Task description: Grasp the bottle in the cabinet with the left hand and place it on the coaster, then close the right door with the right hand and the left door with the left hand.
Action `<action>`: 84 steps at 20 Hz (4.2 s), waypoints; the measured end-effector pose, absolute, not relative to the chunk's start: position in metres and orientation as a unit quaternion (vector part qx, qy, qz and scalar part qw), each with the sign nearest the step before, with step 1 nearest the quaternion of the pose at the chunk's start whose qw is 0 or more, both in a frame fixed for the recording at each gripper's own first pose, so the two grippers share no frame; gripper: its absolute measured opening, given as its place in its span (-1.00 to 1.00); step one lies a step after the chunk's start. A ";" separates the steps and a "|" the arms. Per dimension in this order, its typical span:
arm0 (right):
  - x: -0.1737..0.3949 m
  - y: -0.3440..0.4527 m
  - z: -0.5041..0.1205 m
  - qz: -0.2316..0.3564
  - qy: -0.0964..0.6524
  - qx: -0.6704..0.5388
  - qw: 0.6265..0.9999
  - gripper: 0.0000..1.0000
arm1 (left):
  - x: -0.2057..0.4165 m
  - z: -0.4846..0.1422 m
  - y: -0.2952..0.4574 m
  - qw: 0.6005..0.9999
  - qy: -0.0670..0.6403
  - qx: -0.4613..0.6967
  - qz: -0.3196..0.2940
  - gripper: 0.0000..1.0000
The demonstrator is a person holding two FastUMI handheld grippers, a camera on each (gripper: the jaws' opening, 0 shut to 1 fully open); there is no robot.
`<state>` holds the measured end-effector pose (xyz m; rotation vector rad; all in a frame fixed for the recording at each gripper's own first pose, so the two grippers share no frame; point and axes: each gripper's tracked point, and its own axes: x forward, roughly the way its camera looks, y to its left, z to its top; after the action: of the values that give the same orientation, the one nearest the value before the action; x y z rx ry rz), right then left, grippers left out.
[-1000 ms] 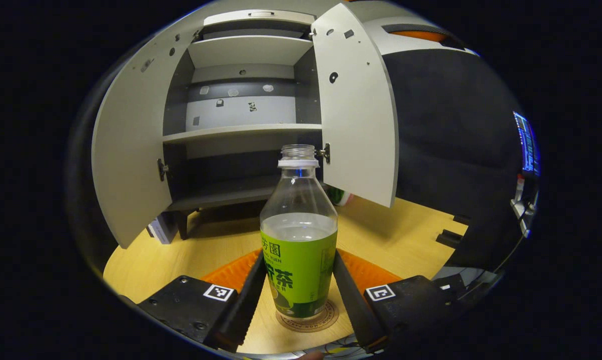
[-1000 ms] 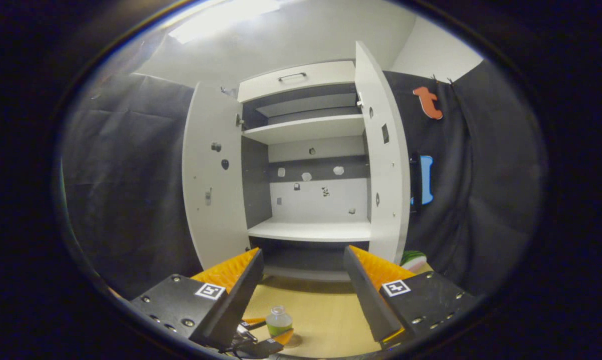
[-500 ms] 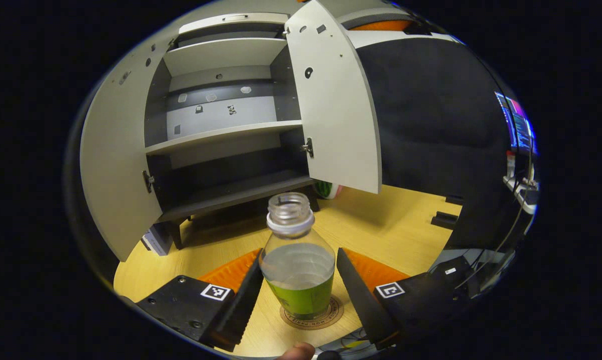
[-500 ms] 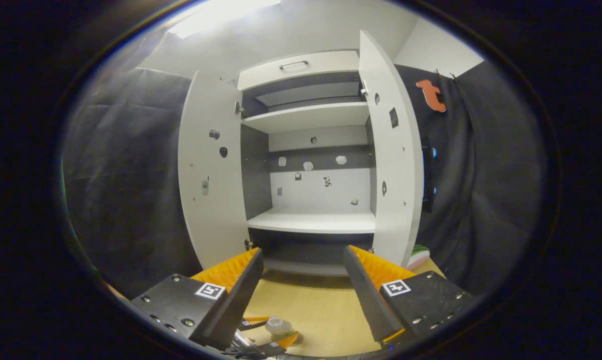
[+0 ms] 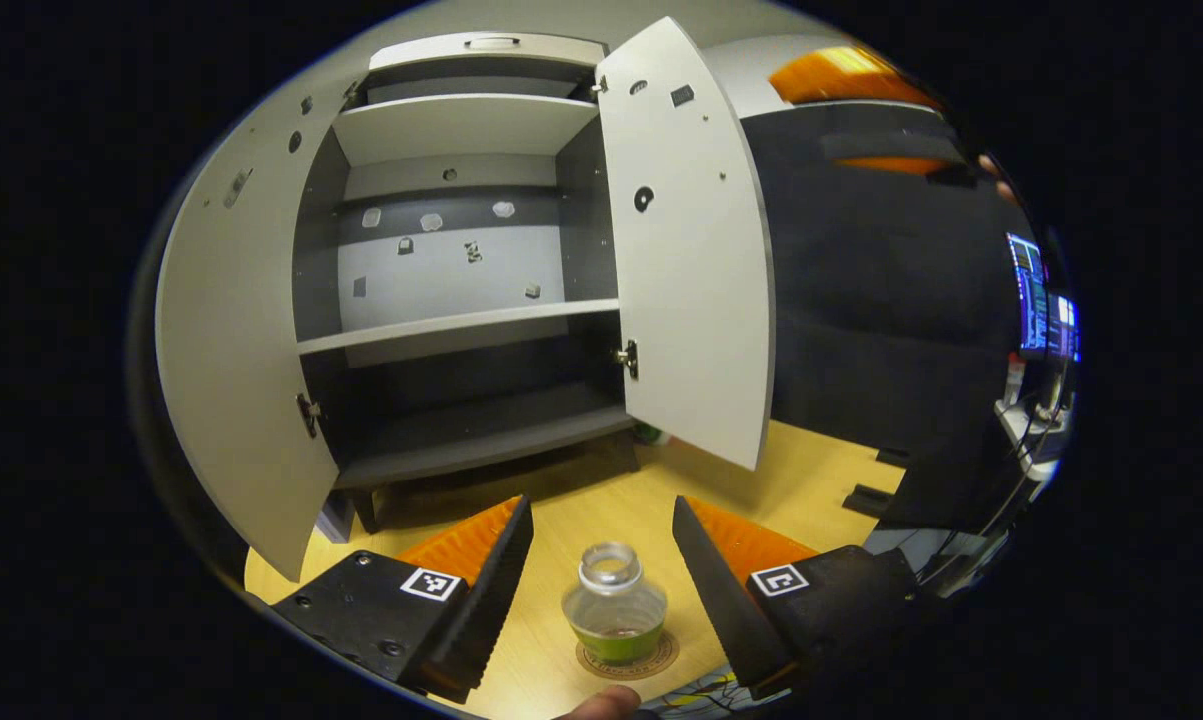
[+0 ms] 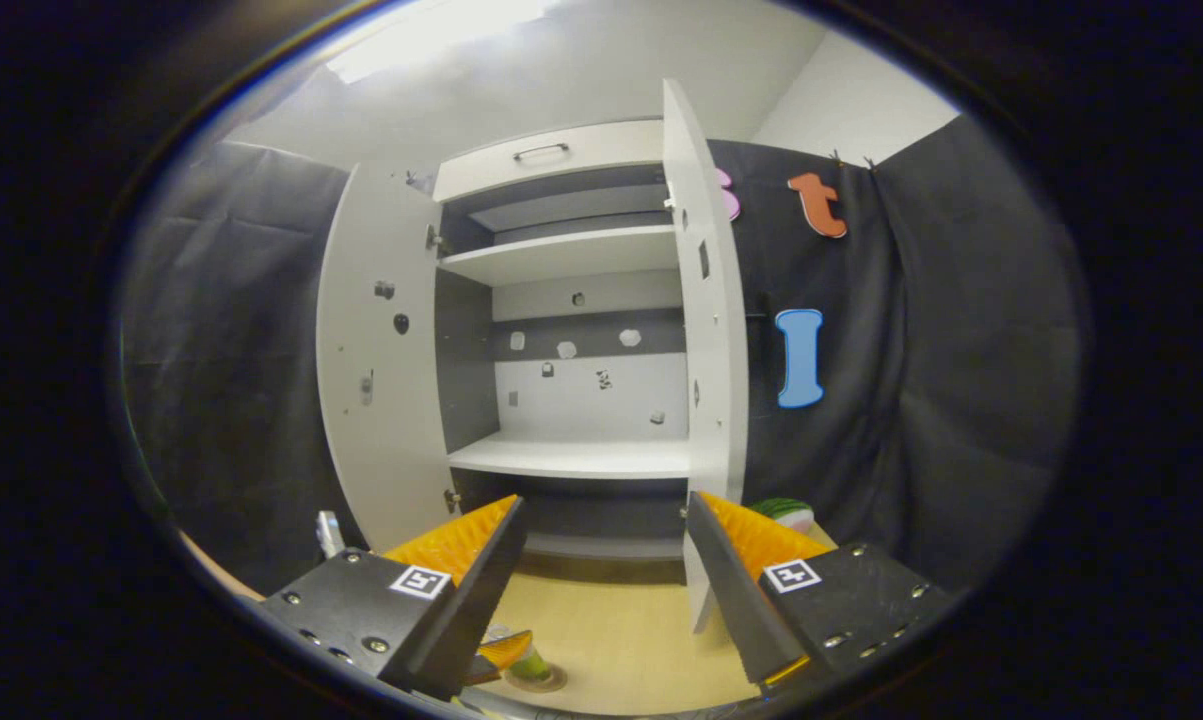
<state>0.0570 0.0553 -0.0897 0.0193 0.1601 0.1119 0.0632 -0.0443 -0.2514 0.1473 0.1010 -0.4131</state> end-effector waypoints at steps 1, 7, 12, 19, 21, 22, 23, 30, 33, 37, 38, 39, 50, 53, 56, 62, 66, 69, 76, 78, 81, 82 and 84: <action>0.057 0.047 -0.087 0.050 0.075 0.008 0.996 0.97 | 0.062 -0.237 -0.045 0.976 0.044 0.070 -0.204 0.80; 0.057 -0.016 -0.077 0.007 0.061 -0.014 0.998 0.89 | 0.060 -0.152 -0.058 0.977 0.015 0.028 -0.211 0.80; 0.072 -0.085 -0.068 -0.028 0.070 -0.024 0.997 0.96 | 0.061 -0.096 -0.055 0.979 -0.007 0.016 -0.205 0.78; 0.115 -0.185 -0.058 -0.093 0.069 -0.039 0.992 1.00 | 0.082 -0.046 -0.027 0.986 -0.027 0.037 -0.163 0.82; 0.132 -0.202 -0.055 -0.099 0.063 -0.036 0.992 0.96 | 0.087 -0.039 -0.017 0.987 -0.037 0.051 -0.146 0.82; 0.144 -0.207 -0.052 -0.101 0.059 -0.026 0.993 0.89 | 0.087 -0.038 -0.013 0.988 -0.036 0.055 -0.140 0.82; 0.156 -0.209 -0.049 -0.098 0.058 -0.013 0.993 0.96 | 0.086 -0.035 -0.009 0.989 -0.036 0.055 -0.134 0.81; 0.221 -0.185 -0.048 -0.062 0.072 0.033 0.995 0.97 | 0.078 -0.043 0.009 0.992 -0.009 0.031 -0.119 0.82; 0.235 -0.160 -0.034 -0.026 0.053 0.011 0.998 0.98 | 0.071 -0.034 0.021 0.994 -0.026 0.035 -0.099 0.82; 0.227 -0.113 -0.021 0.023 0.035 -0.026 0.999 0.98 | 0.053 -0.024 0.042 0.996 -0.042 0.042 -0.071 0.82; 0.233 -0.112 -0.019 0.016 0.025 -0.047 0.998 0.77 | 0.046 -0.021 0.046 0.996 -0.043 0.042 -0.063 0.83; 0.234 -0.111 -0.021 0.006 0.025 -0.057 0.998 0.87 | 0.039 -0.019 0.051 0.997 -0.041 0.039 -0.055 0.83; 0.227 -0.112 -0.019 -0.056 0.042 -0.039 0.997 0.80 | -0.018 0.019 0.112 0.997 -0.044 0.033 0.051 0.83; 0.227 -0.112 -0.019 -0.061 0.046 -0.042 0.996 0.69 | -0.020 0.019 0.125 0.998 -0.030 0.009 0.057 0.85; 0.225 -0.110 -0.018 -0.070 0.046 -0.049 0.995 0.69 | -0.025 0.032 0.142 0.995 -0.056 0.047 0.072 0.84; 0.224 -0.082 -0.020 -0.050 0.049 -0.043 0.997 0.77 | -0.024 0.038 0.154 0.993 -0.072 0.062 0.074 0.85; 0.223 -0.069 -0.021 -0.053 0.051 -0.049 0.996 0.69 | -0.011 0.027 0.170 0.994 -0.057 0.052 0.075 0.87; 0.224 -0.049 -0.025 -0.042 0.058 -0.039 0.997 0.69 | -0.008 0.022 0.175 0.994 -0.052 0.057 0.072 0.87; 0.235 -0.001 -0.033 -0.007 0.060 -0.040 0.997 0.78 | -0.001 0.018 0.201 0.996 -0.047 0.040 0.071 0.87; 0.239 0.006 -0.034 -0.005 0.057 -0.053 0.997 0.70 | -0.002 0.019 0.210 0.995 -0.049 0.045 0.078 0.87; 0.241 0.028 -0.041 0.015 0.061 -0.059 0.996 0.80 | -0.002 0.016 0.226 0.994 -0.045 0.043 0.087 0.86; 0.239 0.039 -0.045 0.030 0.067 -0.054 0.996 0.75 | -0.001 0.013 0.230 0.995 -0.041 0.039 0.088 0.86; 0.235 0.064 -0.050 0.070 0.067 -0.052 0.994 0.85 | 0.004 0.009 0.241 0.995 -0.035 0.029 0.094 0.86</action>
<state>0.2354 0.0642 -0.0499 -0.1035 0.1347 0.1401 0.0036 0.2406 0.0093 0.0579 -0.0706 0.1883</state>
